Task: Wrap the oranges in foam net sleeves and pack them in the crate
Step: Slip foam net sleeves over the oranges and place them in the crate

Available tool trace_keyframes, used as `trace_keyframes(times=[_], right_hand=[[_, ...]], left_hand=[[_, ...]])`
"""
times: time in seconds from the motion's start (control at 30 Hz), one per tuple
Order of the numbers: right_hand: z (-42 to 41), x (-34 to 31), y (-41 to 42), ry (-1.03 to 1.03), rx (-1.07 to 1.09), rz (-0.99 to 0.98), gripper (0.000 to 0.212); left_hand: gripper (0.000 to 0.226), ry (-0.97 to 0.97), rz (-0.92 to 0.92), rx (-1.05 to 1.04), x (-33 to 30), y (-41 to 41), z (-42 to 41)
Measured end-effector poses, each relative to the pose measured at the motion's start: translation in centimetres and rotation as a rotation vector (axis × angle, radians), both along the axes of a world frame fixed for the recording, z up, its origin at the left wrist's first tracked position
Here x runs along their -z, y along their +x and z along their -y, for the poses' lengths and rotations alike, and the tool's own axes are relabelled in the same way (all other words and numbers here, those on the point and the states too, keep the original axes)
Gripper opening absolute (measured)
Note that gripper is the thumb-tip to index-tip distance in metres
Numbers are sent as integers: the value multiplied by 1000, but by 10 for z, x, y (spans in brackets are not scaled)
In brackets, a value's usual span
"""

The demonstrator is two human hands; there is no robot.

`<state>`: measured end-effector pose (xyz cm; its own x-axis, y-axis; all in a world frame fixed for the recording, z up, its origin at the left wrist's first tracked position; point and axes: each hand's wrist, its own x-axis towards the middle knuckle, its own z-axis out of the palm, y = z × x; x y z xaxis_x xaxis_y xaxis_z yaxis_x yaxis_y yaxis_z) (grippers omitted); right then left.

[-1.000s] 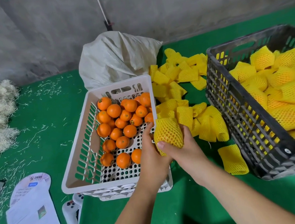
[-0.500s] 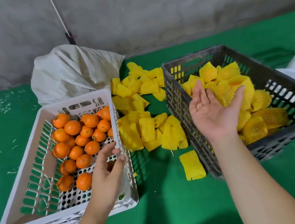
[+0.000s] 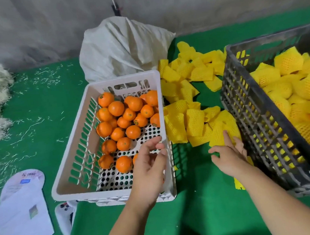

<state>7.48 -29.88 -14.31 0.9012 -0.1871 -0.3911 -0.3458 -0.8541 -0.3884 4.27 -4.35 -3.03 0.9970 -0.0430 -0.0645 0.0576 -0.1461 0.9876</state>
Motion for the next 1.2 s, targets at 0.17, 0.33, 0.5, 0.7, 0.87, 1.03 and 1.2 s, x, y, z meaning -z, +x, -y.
trace_keyframes(times=[0.17, 0.33, 0.5, 0.7, 0.87, 1.03, 1.2], right_hand=[[1, 14, 25, -28, 27, -64, 59], [-26, -7, 31, 187, 180, 399, 42], [-83, -50, 19, 773, 341, 646, 12], [-119, -60, 21, 951, 175, 575, 17], [-127, -60, 41, 1085, 171, 428, 24], [-117, -57, 38, 1370, 473, 322, 1], [-79, -73, 16, 1573, 705, 354, 22]], left_hand=[[46, -82, -264, 110, 5, 26, -55], [57, 995, -425, 118, 25, 91, -106], [75, 1332, -718, 577, 57, 126, -79], [100, 1506, -729, 432, 81, 127, -83], [85, 1563, -746, 342, 87, 127, -86], [33, 1258, -509, 234, 54, 131, -86], [41, 270, -260, -85, -12, 77, -83]])
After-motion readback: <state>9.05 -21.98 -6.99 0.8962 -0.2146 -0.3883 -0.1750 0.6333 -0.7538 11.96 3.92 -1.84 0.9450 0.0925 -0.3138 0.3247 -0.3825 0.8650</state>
